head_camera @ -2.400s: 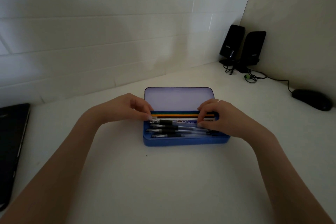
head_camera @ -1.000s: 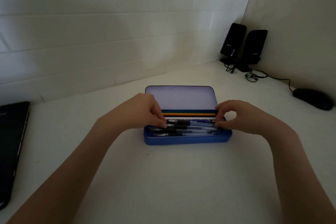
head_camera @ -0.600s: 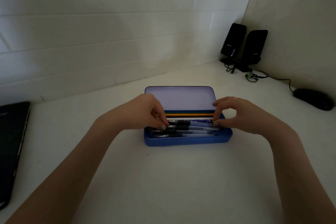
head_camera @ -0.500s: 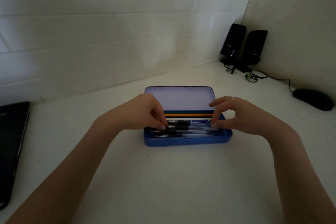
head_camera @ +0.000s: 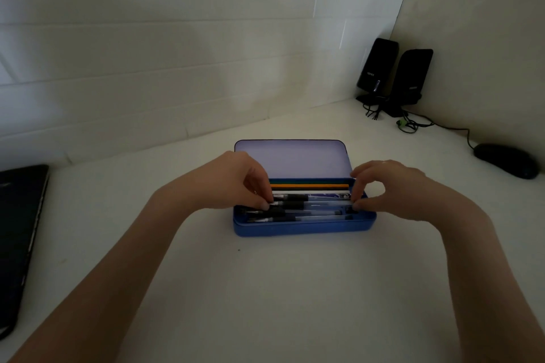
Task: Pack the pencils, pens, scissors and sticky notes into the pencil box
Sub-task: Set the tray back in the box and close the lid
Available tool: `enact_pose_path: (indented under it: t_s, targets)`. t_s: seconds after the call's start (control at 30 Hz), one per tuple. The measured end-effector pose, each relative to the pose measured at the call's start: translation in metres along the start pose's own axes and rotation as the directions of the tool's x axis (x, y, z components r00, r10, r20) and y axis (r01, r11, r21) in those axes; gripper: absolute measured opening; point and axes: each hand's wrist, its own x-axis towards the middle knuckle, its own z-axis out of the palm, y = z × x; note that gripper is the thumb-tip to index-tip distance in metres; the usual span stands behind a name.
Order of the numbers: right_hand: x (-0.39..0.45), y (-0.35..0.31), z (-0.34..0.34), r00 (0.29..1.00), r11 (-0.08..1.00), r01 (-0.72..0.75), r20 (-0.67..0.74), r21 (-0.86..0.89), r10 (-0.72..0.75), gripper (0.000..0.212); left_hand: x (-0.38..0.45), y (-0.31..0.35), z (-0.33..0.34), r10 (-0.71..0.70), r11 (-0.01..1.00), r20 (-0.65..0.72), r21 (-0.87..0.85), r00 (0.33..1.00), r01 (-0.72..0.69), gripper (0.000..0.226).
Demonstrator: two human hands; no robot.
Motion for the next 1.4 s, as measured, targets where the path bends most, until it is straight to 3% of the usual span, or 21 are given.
enact_pose_path:
  t_s: [0.17, 0.63, 0.87, 1.07, 1.4]
  targets:
    - [0.001, 0.01, 0.002, 0.998, 0.982, 0.061, -0.005, 0.176, -0.061, 0.005, 0.0, -0.001, 0.001, -0.002, 1.0, 0.029, -0.017, 1.0, 0.003, 0.015]
    - [0.002, 0.003, 0.003, 0.997, 0.979, 0.054, 0.049, 0.199, -0.065, 0.013, -0.001, 0.003, 0.003, -0.027, 1.0, -0.023, 0.01, 0.999, 0.027, 0.007]
    - [0.0, 0.003, -0.001, 0.996, 0.965, 0.028, -0.092, 0.261, -0.004, 0.006, 0.001, 0.003, 0.004, -0.041, 0.998, -0.038, 0.041, 0.998, 0.042, 0.009]
    - [0.004, 0.006, 0.005, 0.998, 0.977, -0.026, -0.054, 0.213, 0.039, 0.012, 0.002, 0.0, 0.003, 0.0, 0.999, -0.016, 0.044, 1.0, 0.0, 0.004]
    - [0.007, -0.005, 0.008, 0.986, 0.964, 0.114, -0.147, 0.24, -0.08, 0.003, 0.0, -0.006, -0.005, 0.012, 0.998, -0.003, 0.056, 1.0, -0.012, 0.003]
